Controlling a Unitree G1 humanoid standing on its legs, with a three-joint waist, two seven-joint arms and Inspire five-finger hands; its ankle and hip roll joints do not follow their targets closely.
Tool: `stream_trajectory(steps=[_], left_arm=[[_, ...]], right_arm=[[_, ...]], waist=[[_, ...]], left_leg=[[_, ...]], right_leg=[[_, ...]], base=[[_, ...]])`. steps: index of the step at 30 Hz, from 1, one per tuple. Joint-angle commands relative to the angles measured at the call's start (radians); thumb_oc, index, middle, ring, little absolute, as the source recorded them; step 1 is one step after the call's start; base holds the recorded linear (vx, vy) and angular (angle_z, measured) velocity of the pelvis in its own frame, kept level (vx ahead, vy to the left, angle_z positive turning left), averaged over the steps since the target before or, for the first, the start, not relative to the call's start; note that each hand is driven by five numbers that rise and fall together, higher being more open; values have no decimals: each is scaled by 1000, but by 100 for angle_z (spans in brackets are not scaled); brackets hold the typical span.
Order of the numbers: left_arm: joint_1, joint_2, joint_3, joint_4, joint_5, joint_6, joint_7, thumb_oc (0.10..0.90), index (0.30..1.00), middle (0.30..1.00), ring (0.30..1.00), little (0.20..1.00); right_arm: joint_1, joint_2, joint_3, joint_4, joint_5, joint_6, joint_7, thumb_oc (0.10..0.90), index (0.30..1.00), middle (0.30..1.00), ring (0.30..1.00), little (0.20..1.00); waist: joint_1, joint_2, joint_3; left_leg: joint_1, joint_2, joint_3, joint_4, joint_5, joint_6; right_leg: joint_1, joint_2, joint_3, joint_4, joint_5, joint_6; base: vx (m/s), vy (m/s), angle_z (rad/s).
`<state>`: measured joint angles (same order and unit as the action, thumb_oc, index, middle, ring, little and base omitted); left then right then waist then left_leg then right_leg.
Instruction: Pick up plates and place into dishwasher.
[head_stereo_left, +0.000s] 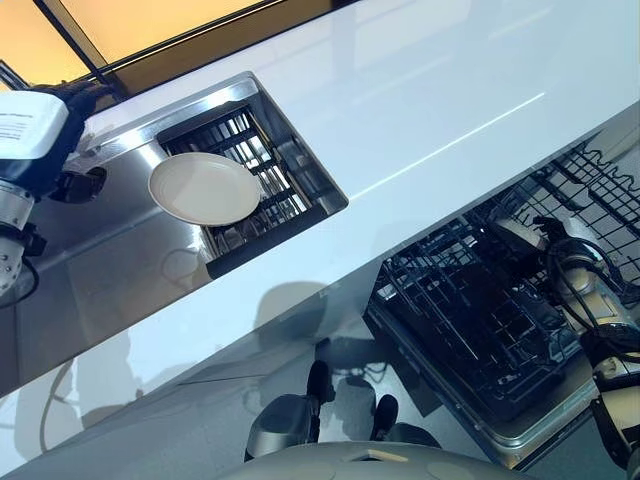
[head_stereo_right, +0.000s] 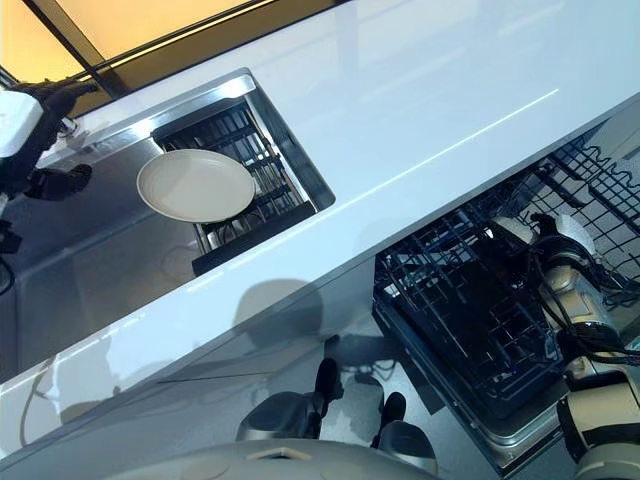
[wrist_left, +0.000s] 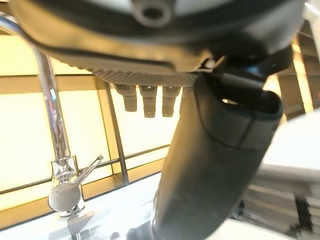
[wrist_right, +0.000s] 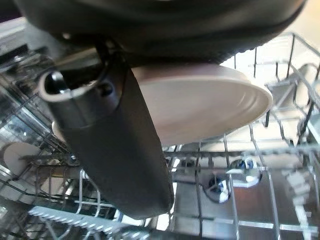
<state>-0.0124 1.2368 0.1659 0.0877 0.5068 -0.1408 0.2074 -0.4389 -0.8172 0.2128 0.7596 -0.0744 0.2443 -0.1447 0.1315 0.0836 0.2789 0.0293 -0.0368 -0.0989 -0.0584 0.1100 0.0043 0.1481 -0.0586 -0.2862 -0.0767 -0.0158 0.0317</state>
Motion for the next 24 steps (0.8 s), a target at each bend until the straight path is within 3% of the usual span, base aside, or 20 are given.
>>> stream_trajectory(steps=[1,15,24], left_arm=[[48,86,172,5,103,5,69,800,900,900,900,900],[64,70,106,9,211,-21,-3,800,900,900,900,900],[-16,43,21,28,233,-46,-36,800,900,900,900,900]], right_arm=[[2,-66,-34,-130,133,-98,-95,800,900,900,900,900],[48,-19,-166,-315,282,-247,-170,800,900,900,900,900],[73,20,-233,-395,418,-317,-174,800,900,900,900,900]], waist=[[0,18,-100],[-29,11,-116],[-51,2,-128]], left_leg=[[-22,-17,38,143,-165,-53],[7,-25,50,116,-171,-38],[25,-27,66,89,-170,-30]], right_leg=[[-67,34,-13,179,-147,-36],[-51,39,15,152,-133,-22],[-42,40,24,136,-125,-13]], base=[[-12,36,-3],[-13,43,-5],[-9,25,-1]])
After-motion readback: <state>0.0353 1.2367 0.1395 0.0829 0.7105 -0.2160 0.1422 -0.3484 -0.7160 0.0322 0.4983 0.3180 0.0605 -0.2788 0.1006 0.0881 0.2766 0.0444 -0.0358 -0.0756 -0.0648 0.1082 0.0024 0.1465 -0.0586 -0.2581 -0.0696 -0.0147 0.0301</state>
